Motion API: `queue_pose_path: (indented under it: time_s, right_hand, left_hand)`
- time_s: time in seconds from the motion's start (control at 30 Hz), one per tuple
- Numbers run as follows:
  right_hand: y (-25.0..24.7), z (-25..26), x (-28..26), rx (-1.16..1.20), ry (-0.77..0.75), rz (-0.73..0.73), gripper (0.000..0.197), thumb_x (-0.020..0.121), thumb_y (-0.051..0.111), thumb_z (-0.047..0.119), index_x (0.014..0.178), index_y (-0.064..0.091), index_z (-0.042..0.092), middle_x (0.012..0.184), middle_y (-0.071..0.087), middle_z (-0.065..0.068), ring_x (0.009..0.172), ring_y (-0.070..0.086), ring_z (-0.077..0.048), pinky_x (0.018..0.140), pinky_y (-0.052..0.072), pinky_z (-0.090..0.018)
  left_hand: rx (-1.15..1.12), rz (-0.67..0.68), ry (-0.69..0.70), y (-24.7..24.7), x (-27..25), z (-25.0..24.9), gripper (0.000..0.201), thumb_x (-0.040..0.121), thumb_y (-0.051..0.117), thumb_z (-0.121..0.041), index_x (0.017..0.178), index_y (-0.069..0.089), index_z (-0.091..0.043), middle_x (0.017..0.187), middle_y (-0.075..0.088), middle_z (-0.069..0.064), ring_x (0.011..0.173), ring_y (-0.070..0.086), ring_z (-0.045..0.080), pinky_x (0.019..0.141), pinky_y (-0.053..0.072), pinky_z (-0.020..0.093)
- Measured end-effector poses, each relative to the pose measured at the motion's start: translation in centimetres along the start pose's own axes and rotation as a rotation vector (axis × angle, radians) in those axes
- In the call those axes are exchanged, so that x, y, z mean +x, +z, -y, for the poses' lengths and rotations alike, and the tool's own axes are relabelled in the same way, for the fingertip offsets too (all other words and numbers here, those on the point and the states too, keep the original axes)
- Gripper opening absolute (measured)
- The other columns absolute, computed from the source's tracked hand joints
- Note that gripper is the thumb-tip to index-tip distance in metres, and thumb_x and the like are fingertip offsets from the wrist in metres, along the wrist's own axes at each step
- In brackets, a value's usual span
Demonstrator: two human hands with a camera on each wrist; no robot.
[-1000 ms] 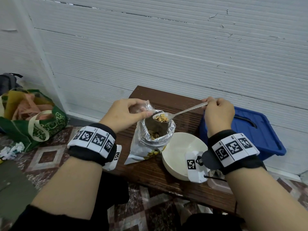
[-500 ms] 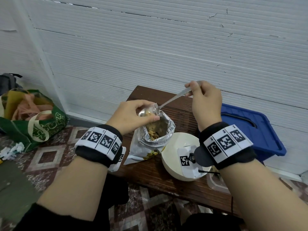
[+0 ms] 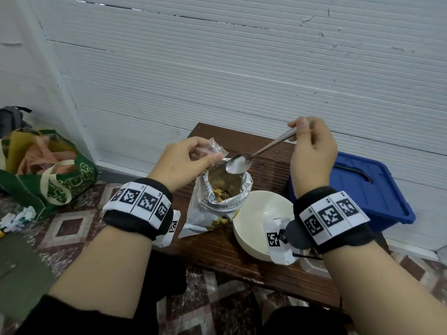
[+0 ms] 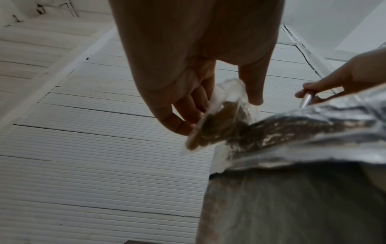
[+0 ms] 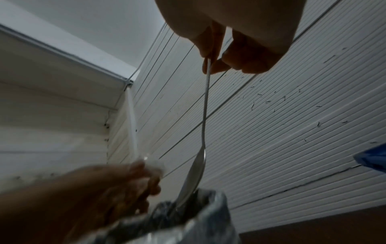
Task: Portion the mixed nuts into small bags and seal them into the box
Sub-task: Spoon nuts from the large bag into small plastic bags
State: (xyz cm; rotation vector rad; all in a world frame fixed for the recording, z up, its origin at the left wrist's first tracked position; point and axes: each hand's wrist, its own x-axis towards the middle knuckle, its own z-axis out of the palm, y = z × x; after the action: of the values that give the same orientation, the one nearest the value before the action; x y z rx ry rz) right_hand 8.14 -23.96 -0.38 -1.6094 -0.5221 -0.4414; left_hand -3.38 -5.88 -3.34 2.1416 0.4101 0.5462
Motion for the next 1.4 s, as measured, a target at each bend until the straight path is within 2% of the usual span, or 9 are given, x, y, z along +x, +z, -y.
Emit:
queue_pose_path:
  time_s: [0.1, 0.2, 0.3, 0.4, 0.63, 0.9, 1.07, 1.17, 1.4]
  right_hand:
    - [0.7, -0.8, -1.6, -0.104, -0.086, 0.216, 0.019, 0.097, 0.052, 0.020, 0.088, 0.068, 0.023, 0.075, 0.062, 0.016, 0.070, 0.054, 0.008, 0.065, 0.037, -0.008]
    - [1.5, -2.0, -3.4, -0.209, -0.288, 0.371, 0.018, 0.094, 0.056, 0.019, 0.095, 0.073, 0.015, 0.087, 0.069, 0.002, 0.083, 0.061, -0.012, 0.077, 0.044, -0.019]
    - [1.9, -3.2, -4.9, -0.333, -0.442, 0.466, 0.022, 0.093, 0.051, 0.018, 0.095, 0.072, 0.012, 0.082, 0.066, -0.005, 0.078, 0.060, -0.024, 0.073, 0.046, -0.036]
    - [2.1, -3.9, -5.8, -0.416, -0.474, 0.536, 0.032, 0.092, 0.042, 0.025, 0.090, 0.071, 0.012, 0.078, 0.064, -0.004, 0.074, 0.059, -0.026, 0.069, 0.043, -0.036]
    - [1.7, -3.4, -5.0, -0.350, -0.160, 0.469, 0.021, 0.096, 0.051, 0.014, 0.090, 0.070, 0.008, 0.083, 0.067, -0.004, 0.082, 0.060, -0.021, 0.076, 0.046, -0.035]
    - [1.6, -3.4, -4.4, -0.256, 0.196, 0.299, 0.026, 0.099, 0.047, 0.017, 0.086, 0.069, 0.012, 0.072, 0.063, 0.001, 0.062, 0.051, -0.006, 0.061, 0.039, -0.017]
    - [1.4, -3.2, -3.5, -0.249, 0.299, 0.212, 0.027, 0.100, 0.045, 0.020, 0.085, 0.066, 0.015, 0.076, 0.066, -0.007, 0.058, 0.049, -0.009, 0.062, 0.041, -0.026]
    - [1.0, -3.1, -3.0, -0.243, 0.349, 0.178, 0.028, 0.100, 0.043, 0.021, 0.085, 0.066, 0.016, 0.080, 0.067, -0.007, 0.061, 0.050, -0.006, 0.055, 0.039, -0.015]
    - [0.1, -2.6, -1.6, -0.232, 0.375, 0.082, 0.029, 0.101, 0.042, 0.021, 0.086, 0.067, 0.014, 0.084, 0.065, -0.008, 0.060, 0.047, -0.004, 0.048, 0.035, -0.007]
  left_hand:
    - [0.002, -0.006, -0.003, 0.1, 0.0, 0.0, 0.023, 0.081, 0.071, -0.040, 0.098, 0.061, -0.028, 0.089, 0.063, -0.014, 0.078, 0.056, -0.006, 0.062, 0.040, -0.001]
    - [0.026, -0.005, -0.005, 0.2, 0.1, 0.2, 0.025, 0.081, 0.070, -0.042, 0.100, 0.064, -0.027, 0.088, 0.063, -0.014, 0.078, 0.057, -0.005, 0.064, 0.042, 0.004]
    - [0.042, -0.002, -0.004, 0.2, 0.2, 0.4, 0.028, 0.081, 0.070, -0.044, 0.102, 0.064, -0.027, 0.090, 0.065, -0.014, 0.080, 0.058, -0.005, 0.065, 0.042, 0.005]
    - [0.073, -0.001, -0.004, 0.2, 0.3, 0.6, 0.033, 0.080, 0.069, -0.049, 0.105, 0.065, -0.028, 0.094, 0.066, -0.014, 0.086, 0.060, -0.003, 0.072, 0.044, 0.012]
    - [0.093, 0.024, -0.016, 0.2, 0.1, 0.3, 0.034, 0.078, 0.067, -0.052, 0.102, 0.064, -0.029, 0.092, 0.063, -0.017, 0.085, 0.056, -0.004, 0.068, 0.041, 0.013]
    - [0.110, 0.031, -0.017, 0.2, 0.2, 0.3, 0.032, 0.079, 0.068, -0.052, 0.102, 0.063, -0.030, 0.092, 0.062, -0.018, 0.084, 0.055, -0.006, 0.067, 0.039, 0.011]
    - [0.093, 0.023, -0.020, 0.1, 0.2, 0.2, 0.032, 0.078, 0.068, -0.051, 0.102, 0.063, -0.029, 0.093, 0.062, -0.018, 0.086, 0.055, -0.006, 0.067, 0.038, 0.008]
    - [0.085, 0.022, -0.019, 0.1, 0.2, 0.1, 0.031, 0.079, 0.069, -0.048, 0.102, 0.063, -0.029, 0.093, 0.062, -0.018, 0.086, 0.055, -0.005, 0.068, 0.038, 0.008]
    - [0.042, 0.024, -0.017, 0.0, 0.1, -0.1, 0.030, 0.077, 0.070, -0.047, 0.099, 0.065, -0.027, 0.091, 0.064, -0.014, 0.084, 0.058, -0.003, 0.070, 0.042, 0.012]
